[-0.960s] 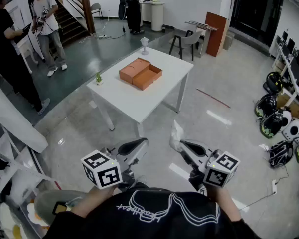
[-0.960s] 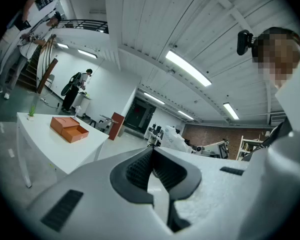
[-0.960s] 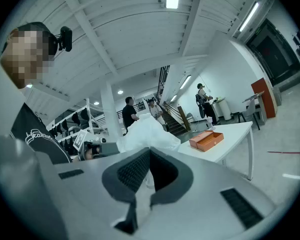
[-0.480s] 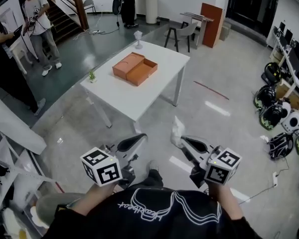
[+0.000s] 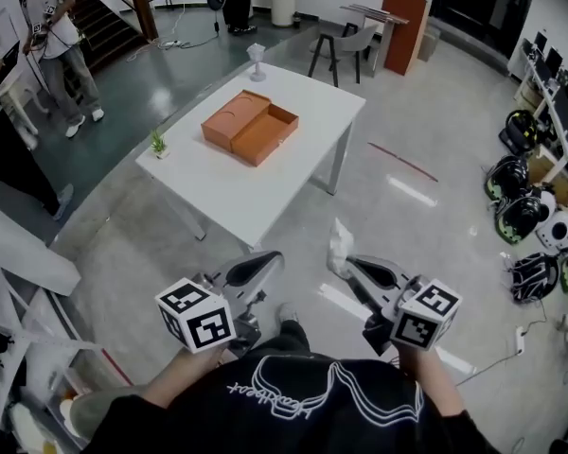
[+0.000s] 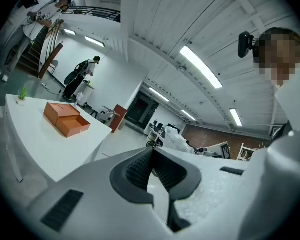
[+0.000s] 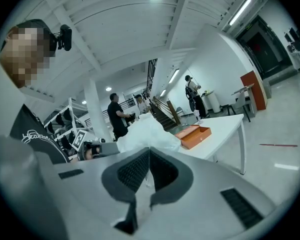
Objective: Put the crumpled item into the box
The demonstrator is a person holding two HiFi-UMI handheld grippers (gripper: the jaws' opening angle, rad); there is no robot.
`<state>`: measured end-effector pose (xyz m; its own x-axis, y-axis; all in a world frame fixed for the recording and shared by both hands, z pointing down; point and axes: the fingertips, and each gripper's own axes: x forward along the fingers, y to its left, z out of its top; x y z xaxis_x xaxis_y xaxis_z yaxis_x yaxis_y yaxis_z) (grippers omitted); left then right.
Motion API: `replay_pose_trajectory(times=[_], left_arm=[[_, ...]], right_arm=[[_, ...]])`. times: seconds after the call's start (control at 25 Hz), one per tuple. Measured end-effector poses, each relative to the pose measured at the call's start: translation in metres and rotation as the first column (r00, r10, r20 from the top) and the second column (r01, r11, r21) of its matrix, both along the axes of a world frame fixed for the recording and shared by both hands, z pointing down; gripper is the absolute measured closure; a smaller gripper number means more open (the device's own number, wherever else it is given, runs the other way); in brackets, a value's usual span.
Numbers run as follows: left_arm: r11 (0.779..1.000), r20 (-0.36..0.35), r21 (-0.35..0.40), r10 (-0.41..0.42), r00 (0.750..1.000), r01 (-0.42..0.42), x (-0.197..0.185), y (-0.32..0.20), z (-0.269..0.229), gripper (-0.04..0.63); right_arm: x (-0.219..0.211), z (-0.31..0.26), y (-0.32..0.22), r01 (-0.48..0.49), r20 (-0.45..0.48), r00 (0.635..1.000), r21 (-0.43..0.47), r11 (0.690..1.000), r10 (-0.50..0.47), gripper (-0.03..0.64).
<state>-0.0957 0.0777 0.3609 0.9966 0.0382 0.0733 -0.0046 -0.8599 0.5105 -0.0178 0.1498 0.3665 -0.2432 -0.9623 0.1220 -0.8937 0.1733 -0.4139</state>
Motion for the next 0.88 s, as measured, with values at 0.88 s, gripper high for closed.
replay_pose_trajectory(times=[0.88], left_arm=[[0.990,0.098,-0.079,-0.113,0.989,0.120,0.121,-0.234,0.048,0.591]], right_arm=[[0.122,0.045,-0.245,0.099,-0.036,0.994,-0.153,0.983,-0.105,0.611]])
